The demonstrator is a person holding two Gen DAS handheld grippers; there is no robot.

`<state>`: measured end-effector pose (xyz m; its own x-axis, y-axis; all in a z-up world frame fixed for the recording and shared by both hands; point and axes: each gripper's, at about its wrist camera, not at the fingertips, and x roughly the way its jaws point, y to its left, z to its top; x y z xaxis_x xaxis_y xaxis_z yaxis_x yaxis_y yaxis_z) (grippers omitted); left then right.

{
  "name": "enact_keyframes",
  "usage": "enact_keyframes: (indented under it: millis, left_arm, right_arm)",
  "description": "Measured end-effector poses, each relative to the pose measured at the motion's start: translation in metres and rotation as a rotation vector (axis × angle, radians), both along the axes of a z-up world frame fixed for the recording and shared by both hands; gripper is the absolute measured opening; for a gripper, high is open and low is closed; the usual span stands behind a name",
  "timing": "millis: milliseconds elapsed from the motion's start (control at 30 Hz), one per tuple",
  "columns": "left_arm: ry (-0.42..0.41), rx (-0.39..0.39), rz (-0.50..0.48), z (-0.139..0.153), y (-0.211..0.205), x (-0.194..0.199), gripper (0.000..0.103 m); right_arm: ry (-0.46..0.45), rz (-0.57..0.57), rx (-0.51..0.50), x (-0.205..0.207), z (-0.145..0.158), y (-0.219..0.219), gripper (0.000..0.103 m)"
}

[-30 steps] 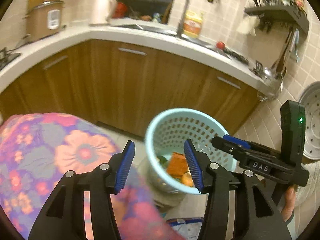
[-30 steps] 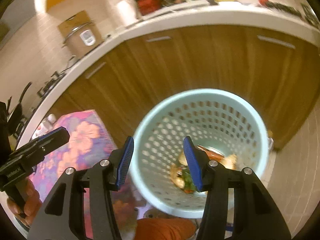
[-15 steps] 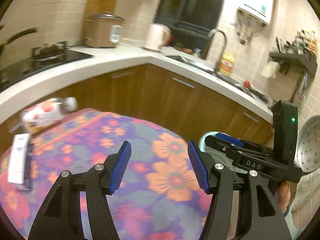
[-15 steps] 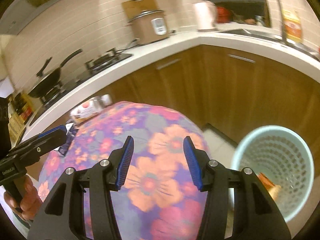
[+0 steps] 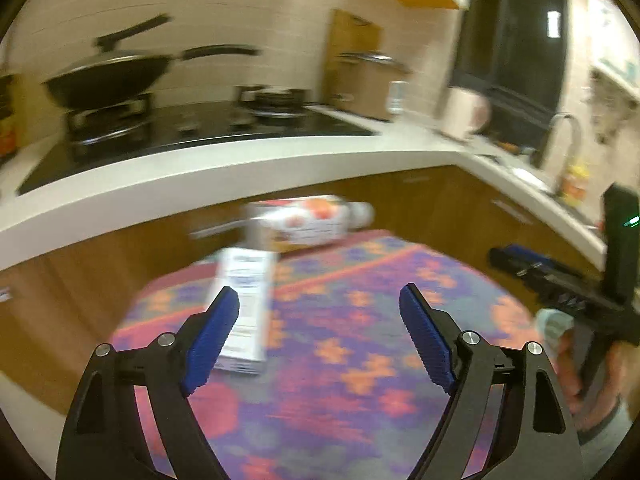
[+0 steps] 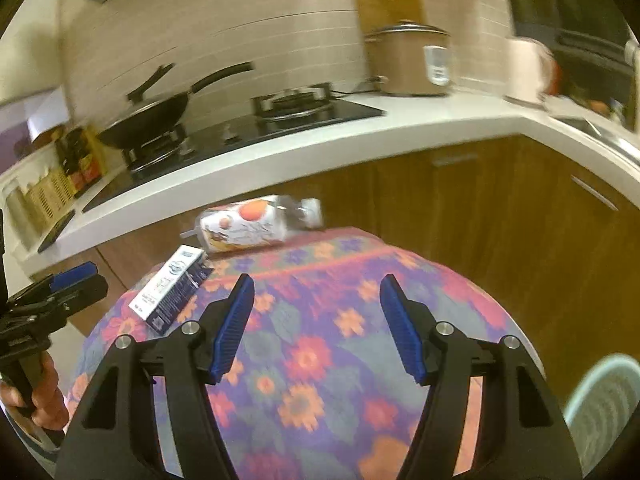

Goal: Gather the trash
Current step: 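Return both tools to the table toward the milk carton and bottle, then grasp the white milk carton with the left tool while the right tool grasps the plastic bottle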

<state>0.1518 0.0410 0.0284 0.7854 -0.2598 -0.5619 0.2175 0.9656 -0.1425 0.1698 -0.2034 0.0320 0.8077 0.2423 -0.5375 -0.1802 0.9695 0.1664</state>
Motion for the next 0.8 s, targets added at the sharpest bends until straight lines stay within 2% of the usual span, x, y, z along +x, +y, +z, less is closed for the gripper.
enact_keyframes:
  millis: [100, 233, 333, 533, 633, 800]
  left_arm:
    - [0.03, 0.058, 0.096, -0.018, 0.016, 0.016, 0.083]
    - [0.075, 0.101, 0.154, -0.042, 0.027, 0.037, 0.083]
    - [0.091, 0.128, 0.168, -0.053, 0.028, 0.045, 0.083]
    - [0.124, 0.143, 0.167, -0.067, 0.023, 0.056, 0.083]
    - [0.131, 0.143, 0.172, -0.072, 0.02, 0.058, 0.083]
    - [0.119, 0.157, 0.209, -0.075, 0.023, 0.062, 0.083]
  right_arm:
    - [-0.006, 0.047, 0.01, 0.038, -0.009, 0.013, 0.062]
    - [-0.003, 0.099, 0.023, 0.089, -0.02, 0.021, 0.063]
    - [0.031, 0.139, 0.064, 0.126, -0.031, 0.016, 0.068]
    - [0.117, 0.186, 0.137, 0.193, -0.049, 0.004, 0.069]
    - [0.157, 0.251, 0.189, 0.222, -0.054, 0.004, 0.071]
    - [0.232, 0.365, 0.211, 0.257, -0.06, 0.016, 0.072]
